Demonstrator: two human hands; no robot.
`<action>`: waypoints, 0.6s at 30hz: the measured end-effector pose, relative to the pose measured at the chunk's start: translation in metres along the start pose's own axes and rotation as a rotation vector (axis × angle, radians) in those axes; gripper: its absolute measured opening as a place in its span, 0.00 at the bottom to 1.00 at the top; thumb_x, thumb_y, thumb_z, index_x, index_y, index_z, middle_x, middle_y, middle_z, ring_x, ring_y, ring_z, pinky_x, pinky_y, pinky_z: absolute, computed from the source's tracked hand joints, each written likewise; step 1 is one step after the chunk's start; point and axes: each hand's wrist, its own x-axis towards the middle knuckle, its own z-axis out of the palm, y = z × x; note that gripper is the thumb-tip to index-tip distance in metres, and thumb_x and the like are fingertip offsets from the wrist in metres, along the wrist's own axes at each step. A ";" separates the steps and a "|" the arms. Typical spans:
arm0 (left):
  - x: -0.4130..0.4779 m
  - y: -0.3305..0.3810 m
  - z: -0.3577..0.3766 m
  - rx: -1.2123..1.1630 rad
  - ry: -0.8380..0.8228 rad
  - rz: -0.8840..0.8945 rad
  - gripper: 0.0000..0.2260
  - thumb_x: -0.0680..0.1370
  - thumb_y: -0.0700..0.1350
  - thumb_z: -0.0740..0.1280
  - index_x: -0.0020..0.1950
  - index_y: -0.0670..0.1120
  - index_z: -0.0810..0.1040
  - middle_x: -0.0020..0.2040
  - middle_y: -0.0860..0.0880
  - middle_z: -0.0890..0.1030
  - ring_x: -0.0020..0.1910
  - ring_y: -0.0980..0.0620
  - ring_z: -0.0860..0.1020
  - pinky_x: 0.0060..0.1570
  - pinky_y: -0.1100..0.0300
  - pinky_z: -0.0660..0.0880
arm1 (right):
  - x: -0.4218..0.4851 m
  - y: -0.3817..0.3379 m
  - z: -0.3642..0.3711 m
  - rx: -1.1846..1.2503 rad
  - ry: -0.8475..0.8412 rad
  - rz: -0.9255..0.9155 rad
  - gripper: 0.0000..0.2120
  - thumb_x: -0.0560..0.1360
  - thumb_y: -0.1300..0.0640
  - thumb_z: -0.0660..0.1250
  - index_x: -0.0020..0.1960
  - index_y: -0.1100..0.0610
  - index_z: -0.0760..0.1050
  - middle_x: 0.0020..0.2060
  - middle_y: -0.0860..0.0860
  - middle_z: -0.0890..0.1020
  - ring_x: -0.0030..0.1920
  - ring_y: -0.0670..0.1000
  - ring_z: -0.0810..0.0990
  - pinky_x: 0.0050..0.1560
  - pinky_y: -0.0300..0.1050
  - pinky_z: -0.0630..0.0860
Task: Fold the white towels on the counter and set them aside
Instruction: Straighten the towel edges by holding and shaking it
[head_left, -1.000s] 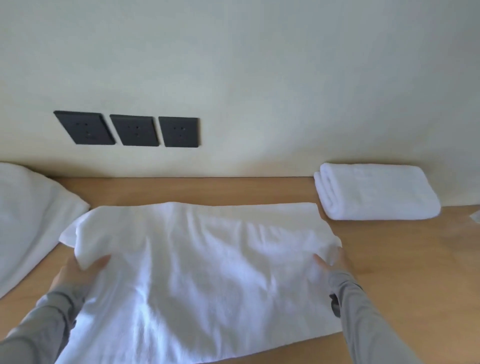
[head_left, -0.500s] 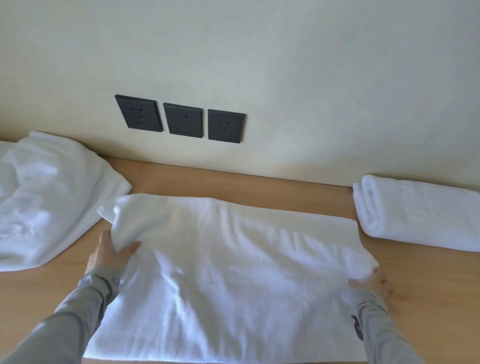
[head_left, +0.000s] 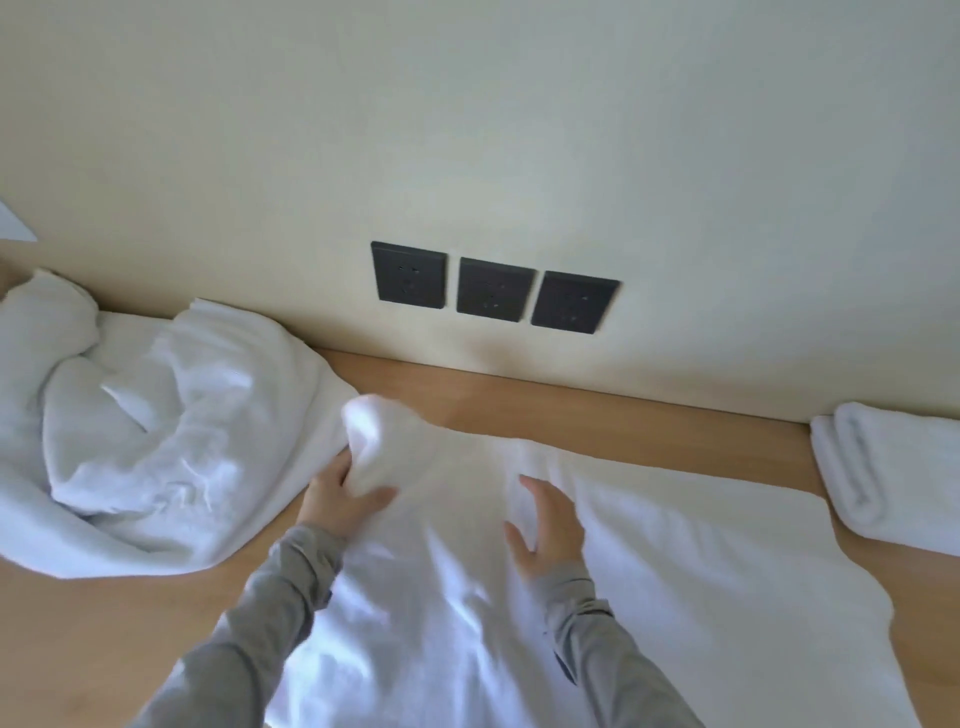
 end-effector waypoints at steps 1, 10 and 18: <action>-0.005 0.006 -0.001 0.073 0.062 0.132 0.22 0.65 0.44 0.76 0.58 0.41 0.77 0.49 0.48 0.79 0.48 0.48 0.76 0.52 0.56 0.70 | 0.006 -0.017 0.005 0.094 0.010 -0.066 0.26 0.75 0.53 0.66 0.71 0.54 0.63 0.69 0.48 0.67 0.71 0.49 0.62 0.70 0.46 0.57; -0.007 -0.008 -0.013 0.037 -0.168 0.122 0.16 0.69 0.42 0.73 0.43 0.62 0.74 0.40 0.54 0.79 0.40 0.55 0.76 0.38 0.71 0.68 | 0.068 -0.096 0.047 0.065 -0.263 -0.172 0.18 0.72 0.58 0.68 0.62 0.54 0.71 0.60 0.49 0.76 0.63 0.52 0.71 0.65 0.46 0.65; 0.009 -0.011 -0.024 0.003 -0.174 0.177 0.07 0.73 0.44 0.72 0.48 0.52 0.78 0.38 0.54 0.74 0.38 0.58 0.72 0.40 0.70 0.65 | 0.075 -0.114 0.048 0.266 -0.299 -0.233 0.30 0.68 0.68 0.64 0.69 0.53 0.67 0.62 0.51 0.72 0.64 0.49 0.69 0.68 0.43 0.64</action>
